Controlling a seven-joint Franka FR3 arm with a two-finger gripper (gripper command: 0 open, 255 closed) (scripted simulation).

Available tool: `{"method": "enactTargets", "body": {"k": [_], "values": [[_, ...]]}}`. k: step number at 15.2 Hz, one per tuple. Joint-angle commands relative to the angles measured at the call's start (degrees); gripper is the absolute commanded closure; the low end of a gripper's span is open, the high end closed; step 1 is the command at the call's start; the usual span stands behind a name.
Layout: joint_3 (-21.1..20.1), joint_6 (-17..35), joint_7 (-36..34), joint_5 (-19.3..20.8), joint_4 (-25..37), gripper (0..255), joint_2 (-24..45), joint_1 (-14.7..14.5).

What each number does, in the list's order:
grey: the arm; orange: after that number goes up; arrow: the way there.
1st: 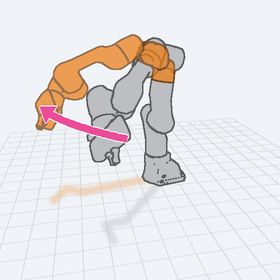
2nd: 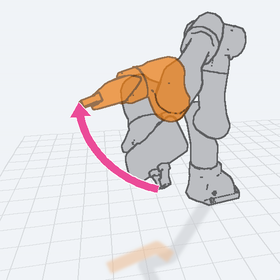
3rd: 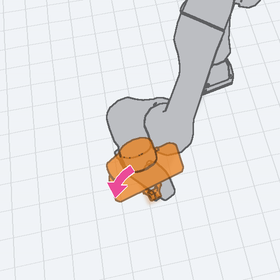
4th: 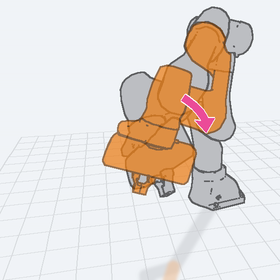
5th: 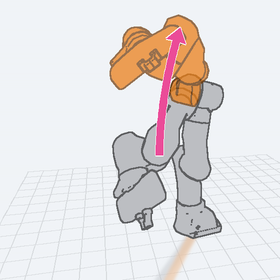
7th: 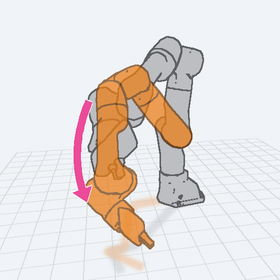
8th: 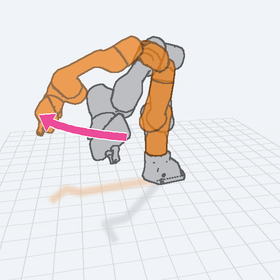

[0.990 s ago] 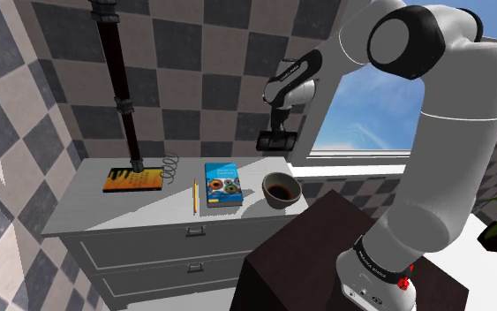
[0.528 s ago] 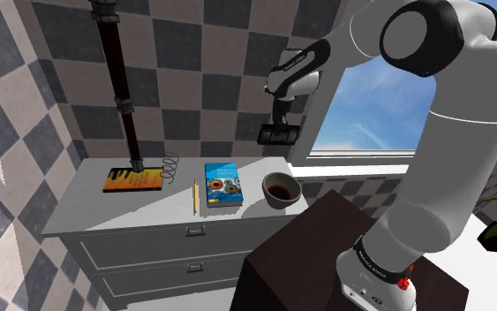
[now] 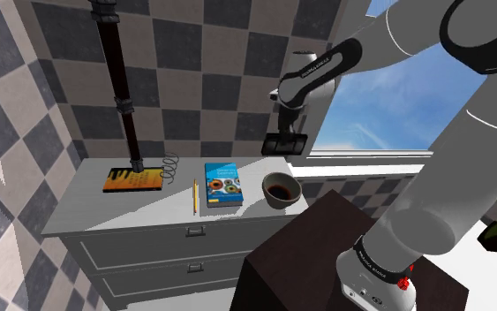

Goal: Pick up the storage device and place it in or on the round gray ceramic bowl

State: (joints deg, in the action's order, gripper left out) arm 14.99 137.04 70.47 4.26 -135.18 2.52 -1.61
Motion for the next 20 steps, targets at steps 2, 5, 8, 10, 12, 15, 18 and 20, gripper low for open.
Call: {"method": "enactTargets", "body": {"k": [2,5,8,10,12,15,18,20], "values": [[-0.8,0.1,-3.7,2.4,-6.7,255,-6.6,-1.0],[-2.2,-0.3,-7.1,4.3,-13.0,255,-13.1,-1.6],[-3.7,-0.1,-9.9,5.3,-18.2,255,-18.1,-1.8],[-3.6,1.8,-9.9,5.3,-18.8,255,-16.7,-1.8],[-3.5,3.8,-10.0,5.3,-19.2,255,-15.2,-1.9],[-3.3,6.7,-10.0,5.2,-19.8,255,-12.8,-1.9],[-3.1,9.7,-9.9,5.0,-20.3,255,-10.3,-2.0],[-3.1,11.7,-9.9,4.9,-20.5,255,-8.5,-2.0]]}}
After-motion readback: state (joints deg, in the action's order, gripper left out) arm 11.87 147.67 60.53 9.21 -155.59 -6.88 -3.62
